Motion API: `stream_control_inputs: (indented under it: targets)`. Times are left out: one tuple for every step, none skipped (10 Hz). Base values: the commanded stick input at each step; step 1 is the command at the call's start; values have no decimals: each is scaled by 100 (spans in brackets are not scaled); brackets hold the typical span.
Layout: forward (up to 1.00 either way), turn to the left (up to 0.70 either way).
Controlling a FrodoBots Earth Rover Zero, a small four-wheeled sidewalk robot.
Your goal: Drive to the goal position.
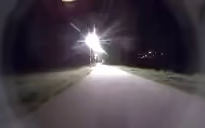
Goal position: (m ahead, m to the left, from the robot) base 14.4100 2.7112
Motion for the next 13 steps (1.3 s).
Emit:
stream_control_inputs:
  targets:
    - [70, 4]
    - [70, 9]
    - [70, 9]
    - [70, 9]
    - [70, 9]
    - [70, 9]
    - [70, 9]
    - [70, 0]
    - [70, 0]
    - [70, 0]
    - [70, 0]
    - [70, 0]
    - [70, 0]
